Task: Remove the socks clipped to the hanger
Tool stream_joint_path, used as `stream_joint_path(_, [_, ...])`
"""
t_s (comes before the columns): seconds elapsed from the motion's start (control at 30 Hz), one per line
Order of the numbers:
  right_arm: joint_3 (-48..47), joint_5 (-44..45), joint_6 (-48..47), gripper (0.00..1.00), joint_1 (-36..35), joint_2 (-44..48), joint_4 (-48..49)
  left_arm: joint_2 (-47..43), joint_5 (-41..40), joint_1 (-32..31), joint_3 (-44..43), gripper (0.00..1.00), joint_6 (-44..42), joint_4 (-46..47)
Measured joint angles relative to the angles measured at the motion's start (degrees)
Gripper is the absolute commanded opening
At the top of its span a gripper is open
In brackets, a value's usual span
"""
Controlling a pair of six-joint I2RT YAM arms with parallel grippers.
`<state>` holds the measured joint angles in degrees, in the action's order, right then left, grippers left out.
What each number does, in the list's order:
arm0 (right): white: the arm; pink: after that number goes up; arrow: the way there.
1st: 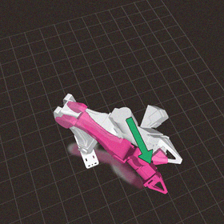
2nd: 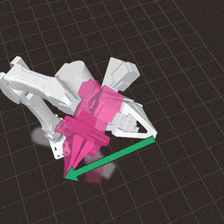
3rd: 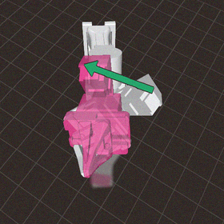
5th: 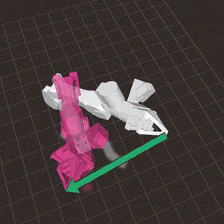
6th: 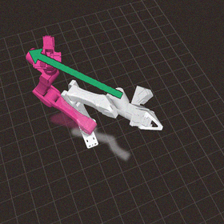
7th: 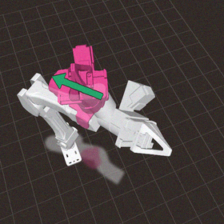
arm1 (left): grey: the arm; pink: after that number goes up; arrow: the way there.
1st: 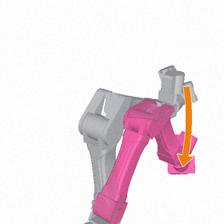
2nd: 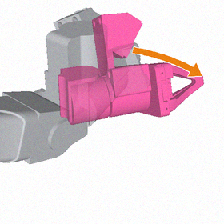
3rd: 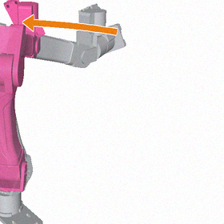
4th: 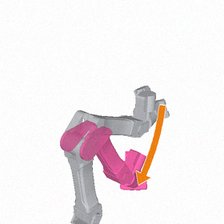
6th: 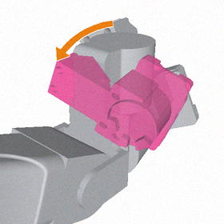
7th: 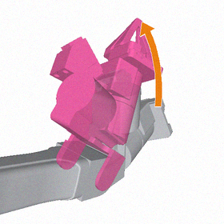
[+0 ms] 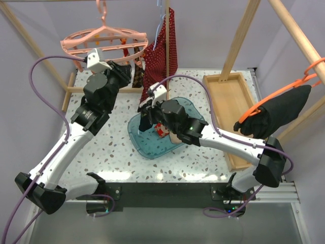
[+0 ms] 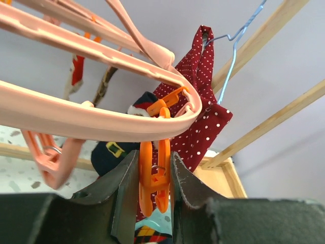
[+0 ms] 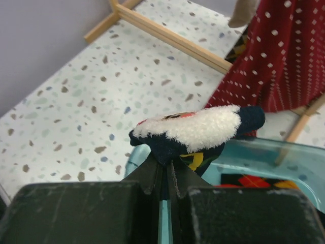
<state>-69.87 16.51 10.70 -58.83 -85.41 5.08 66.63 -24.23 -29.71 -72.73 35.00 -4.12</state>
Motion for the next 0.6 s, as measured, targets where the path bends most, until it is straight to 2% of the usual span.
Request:
stream_joint_path(0.3, [-1.16,7.26,-0.17,0.0,0.61,1.05,-15.15,-1.95,-3.82,0.2,0.0,0.0,-10.51,-2.51])
stream_joint_path(0.47, [-1.16,7.78,0.28,0.0,3.19,1.05,-20.02,-1.44,-3.69,5.07,-0.02,0.0,-13.16,-5.14])
stream_joint_path(0.53, [-1.25,7.58,0.44,0.07,4.7,1.03,-21.84,-0.79,-2.23,9.01,-0.17,0.0,-13.14,-6.43])
stream_joint_path(0.57, [-1.53,7.58,0.42,0.14,5.46,0.68,-22.97,-0.46,-1.79,10.36,-0.2,0.0,-13.11,-6.93])
stream_joint_path(0.6, [-2.01,7.61,0.42,0.26,5.9,0.26,-23.8,-0.15,-1.57,11.96,-0.2,0.0,-13.14,-7.63])
